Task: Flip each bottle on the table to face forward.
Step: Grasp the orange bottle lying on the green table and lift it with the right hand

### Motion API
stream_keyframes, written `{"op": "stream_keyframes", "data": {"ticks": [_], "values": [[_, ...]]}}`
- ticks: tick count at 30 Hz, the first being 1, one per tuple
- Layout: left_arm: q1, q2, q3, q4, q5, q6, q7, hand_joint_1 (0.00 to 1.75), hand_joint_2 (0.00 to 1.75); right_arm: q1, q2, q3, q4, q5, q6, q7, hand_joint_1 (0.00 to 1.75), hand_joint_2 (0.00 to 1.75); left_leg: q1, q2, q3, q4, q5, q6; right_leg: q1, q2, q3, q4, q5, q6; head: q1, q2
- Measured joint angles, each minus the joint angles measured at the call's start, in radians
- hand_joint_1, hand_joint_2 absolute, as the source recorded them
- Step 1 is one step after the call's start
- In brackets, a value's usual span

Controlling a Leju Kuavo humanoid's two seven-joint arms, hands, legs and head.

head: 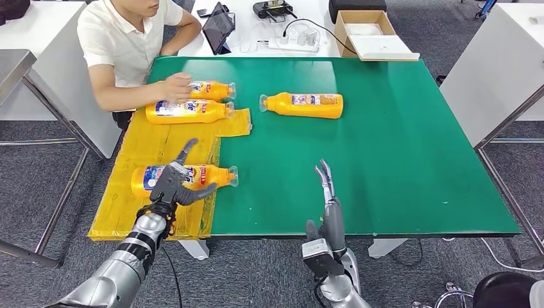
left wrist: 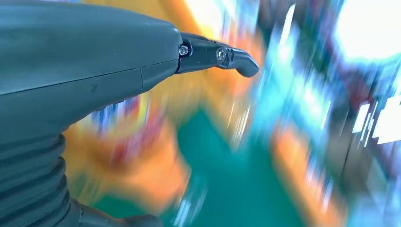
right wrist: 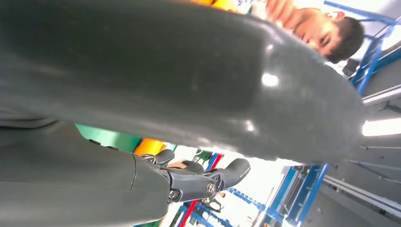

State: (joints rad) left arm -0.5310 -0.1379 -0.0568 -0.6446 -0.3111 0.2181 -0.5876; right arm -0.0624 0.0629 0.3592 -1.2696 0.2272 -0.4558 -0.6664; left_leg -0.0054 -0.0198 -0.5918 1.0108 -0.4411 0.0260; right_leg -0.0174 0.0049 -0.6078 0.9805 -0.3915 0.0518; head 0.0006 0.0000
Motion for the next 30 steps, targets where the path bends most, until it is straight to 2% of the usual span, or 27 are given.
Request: {"op": "stream_keyframes", "data": {"ticks": [2,5,9,14,17,20,23,27,30], "values": [[0.037,-0.012,0.001,-0.095,0.05,0.109,-0.024,0.0,1.75,0.01,-0.003,0.001,0.0,0.02,-0.023,0.0,0.0,0.0,0.0,0.0,-0.002,0.0,0.0,0.0,0.0,0.0,-0.001,0.0,0.0,0.0,0.0,0.0],[0.089,-0.017,-0.007,-0.235,0.129,0.13,-0.02,0.0,1.75,0.021,-0.008,0.006,0.0,0.033,-0.048,0.0,0.0,0.0,0.0,0.0,-0.002,0.0,0.0,0.0,0.0,0.0,-0.002,0.0,0.0,0.0,0.0,0.0],[0.153,-0.015,-0.038,-0.423,0.208,0.122,0.0,0.0,1.75,0.032,-0.02,0.01,-0.001,0.04,-0.072,0.0,0.0,1.75,0.0,0.0,-0.003,0.0,0.0,0.0,0.0,0.0,-0.002,0.0,0.0,0.0,0.0,0.0],[0.221,-0.011,-0.084,-0.581,0.344,0.081,0.088,0.0,1.75,0.047,-0.043,0.009,-0.003,0.084,-0.104,0.0,0.0,1.75,0.0,0.0,-0.003,0.0,0.0,0.0,0.0,0.0,-0.002,0.0,0.0,0.0,0.0,0.0],[0.268,-0.003,-0.123,-0.66,0.397,0.06,0.111,0.0,1.75,0.059,-0.069,-0.006,-0.005,0.124,-0.118,0.0,0.0,1.75,0.0,0.0,-0.004,0.0,-0.001,0.0,0.0,0.0,-0.002,-0.001,0.0,0.0,0.0,0.0],[0.33,0.01,-0.156,-0.738,0.402,0.038,0.102,0.0,1.75,0.06,-0.092,-0.047,0.003,0.214,-0.136,0.006,0.0,1.75,0.0,0.001,-0.003,0.0,-0.002,0.001,0.0,0.0,-0.003,-0.001,0.0,0.0,0.0,0.0],[0.42,0.023,-0.196,-0.821,0.361,0.04,0.075,0.0,1.75,0.053,-0.127,-0.131,0.035,0.31,-0.135,0.023,0.0,1.75,-0.001,0.0,-0.004,0.0,-0.002,0.001,0.0,0.0,-0.003,-0.001,-0.001,0.001,0.0,0.0],[0.518,0.033,-0.235,-0.892,0.262,0.079,0.049,0.0,1.75,0.02,-0.183,-0.241,0.102,0.432,-0.117,0.101,0.0,1.75,-0.002,0.0,-0.004,0.0,-0.003,0.002,-0.002,0.0,-0.003,-0.002,-0.001,0.001,0.0,0.0],[0.567,0.034,-0.257,-0.919,0.24,0.087,0.043,0.0,1.75,-0.005,-0.219,-0.296,0.145,0.475,-0.103,0.129,0.0,1.75,-0.002,-0.001,-0.004,0.0,-0.003,0.002,-0.002,0.0,-0.003,-0.002,-0.001,0.001,0.0,0.0]]}}
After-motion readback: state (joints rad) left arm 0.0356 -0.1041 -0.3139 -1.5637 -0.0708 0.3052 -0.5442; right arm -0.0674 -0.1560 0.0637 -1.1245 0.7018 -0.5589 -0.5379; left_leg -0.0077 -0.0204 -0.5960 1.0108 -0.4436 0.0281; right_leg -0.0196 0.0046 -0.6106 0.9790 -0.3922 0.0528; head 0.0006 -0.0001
